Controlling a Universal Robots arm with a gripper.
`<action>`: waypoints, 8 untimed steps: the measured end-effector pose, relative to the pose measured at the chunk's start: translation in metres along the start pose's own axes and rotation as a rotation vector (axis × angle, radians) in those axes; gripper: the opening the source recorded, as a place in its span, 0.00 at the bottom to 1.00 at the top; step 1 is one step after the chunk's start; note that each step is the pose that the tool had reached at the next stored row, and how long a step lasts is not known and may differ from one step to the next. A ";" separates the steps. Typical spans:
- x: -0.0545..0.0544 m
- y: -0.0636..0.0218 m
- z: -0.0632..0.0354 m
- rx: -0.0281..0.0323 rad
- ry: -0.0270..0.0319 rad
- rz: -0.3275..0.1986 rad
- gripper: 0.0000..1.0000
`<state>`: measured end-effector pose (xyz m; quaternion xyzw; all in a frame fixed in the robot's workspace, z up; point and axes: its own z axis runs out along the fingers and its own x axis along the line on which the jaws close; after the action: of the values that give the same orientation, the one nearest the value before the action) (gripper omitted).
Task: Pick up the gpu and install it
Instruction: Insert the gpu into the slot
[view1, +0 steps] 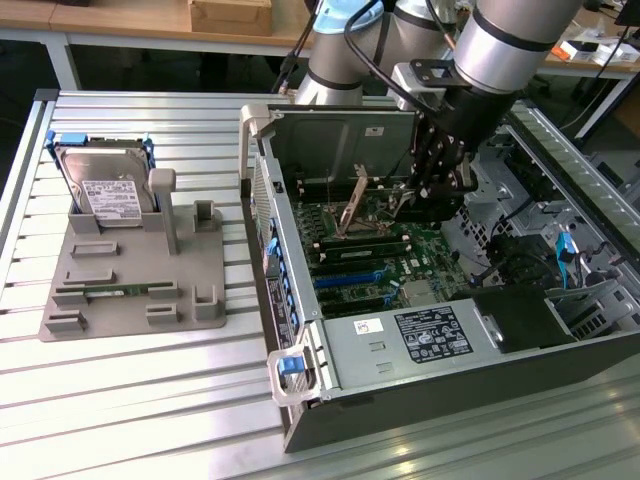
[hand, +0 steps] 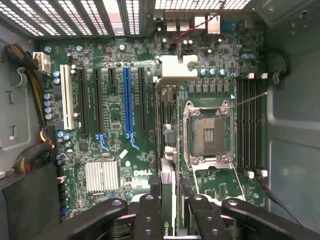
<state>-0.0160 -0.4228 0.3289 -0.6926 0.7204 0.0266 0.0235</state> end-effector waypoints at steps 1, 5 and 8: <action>0.000 0.0006 0.0000 0.0002 0.0000 0.000 0.25; 0.002 0.0088 0.0000 0.0028 -0.0024 0.000 0.25; 0.007 0.0086 -0.0001 0.0027 -0.0023 0.000 0.25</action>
<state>-0.0249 -0.4293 0.3286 -0.6926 0.7203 0.0264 0.0253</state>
